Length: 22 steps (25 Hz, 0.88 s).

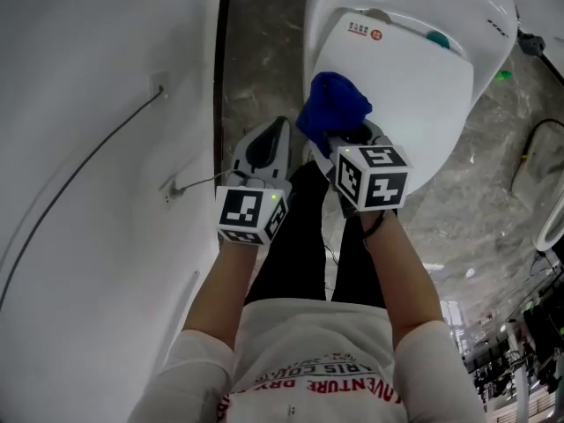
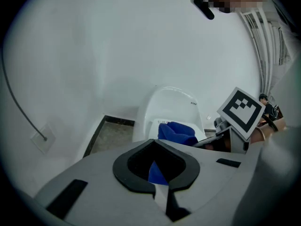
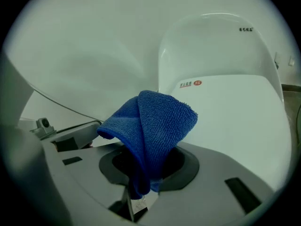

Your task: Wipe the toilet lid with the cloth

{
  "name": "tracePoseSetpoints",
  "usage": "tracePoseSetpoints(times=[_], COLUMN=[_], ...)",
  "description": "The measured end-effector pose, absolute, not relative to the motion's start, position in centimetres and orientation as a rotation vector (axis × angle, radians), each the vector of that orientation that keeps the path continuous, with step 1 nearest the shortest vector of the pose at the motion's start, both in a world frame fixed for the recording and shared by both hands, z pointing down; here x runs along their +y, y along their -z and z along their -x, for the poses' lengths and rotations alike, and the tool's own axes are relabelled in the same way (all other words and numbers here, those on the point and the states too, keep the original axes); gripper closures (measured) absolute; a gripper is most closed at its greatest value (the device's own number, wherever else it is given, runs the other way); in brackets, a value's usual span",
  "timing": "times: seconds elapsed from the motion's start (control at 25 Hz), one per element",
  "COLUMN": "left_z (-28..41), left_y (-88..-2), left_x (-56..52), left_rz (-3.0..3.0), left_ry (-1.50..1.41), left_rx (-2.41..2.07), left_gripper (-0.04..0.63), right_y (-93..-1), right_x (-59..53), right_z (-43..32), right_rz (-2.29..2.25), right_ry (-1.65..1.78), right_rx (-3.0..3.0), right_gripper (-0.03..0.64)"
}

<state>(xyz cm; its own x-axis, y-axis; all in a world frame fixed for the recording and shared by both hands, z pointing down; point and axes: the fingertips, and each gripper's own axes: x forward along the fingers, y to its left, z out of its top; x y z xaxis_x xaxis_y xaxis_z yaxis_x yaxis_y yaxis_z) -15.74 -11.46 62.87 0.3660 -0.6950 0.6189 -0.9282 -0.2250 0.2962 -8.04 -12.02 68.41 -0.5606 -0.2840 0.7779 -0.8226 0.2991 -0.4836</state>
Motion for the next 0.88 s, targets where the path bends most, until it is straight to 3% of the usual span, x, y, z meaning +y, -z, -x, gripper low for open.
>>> tracePoseSetpoints(times=[0.36, 0.88], left_z=[16.9, 6.8], left_y=[-66.8, -65.7], left_x=[-9.4, -10.7], left_rz=[-1.946, -2.032], left_ry=[-0.457, -0.487], left_rx=[-1.372, -1.293], left_gripper=[0.589, 0.589], right_y=[-73.2, -71.2], right_x=[-11.7, -11.7], right_z=[9.1, -1.3], right_rz=[-1.006, -1.089], right_ry=[-1.204, -1.225], right_rx=[-1.942, -1.968], right_gripper=[0.529, 0.529])
